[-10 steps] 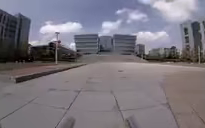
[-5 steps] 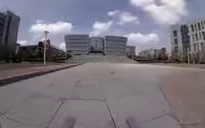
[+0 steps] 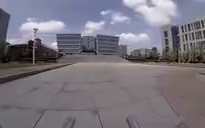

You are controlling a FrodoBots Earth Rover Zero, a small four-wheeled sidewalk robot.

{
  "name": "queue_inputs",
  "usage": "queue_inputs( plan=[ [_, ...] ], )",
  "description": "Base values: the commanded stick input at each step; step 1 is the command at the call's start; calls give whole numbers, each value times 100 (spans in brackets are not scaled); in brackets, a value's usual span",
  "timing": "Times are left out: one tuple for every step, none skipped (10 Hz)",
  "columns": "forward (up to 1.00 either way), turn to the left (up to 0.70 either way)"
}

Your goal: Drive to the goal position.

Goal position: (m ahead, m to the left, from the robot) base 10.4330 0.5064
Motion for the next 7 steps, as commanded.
queue_inputs(
  plan=[
    [70, 13],
    [70, 13],
    [70, 13],
    [70, 13],
    [70, 13],
    [70, 13],
    [70, 13]
  ],
)
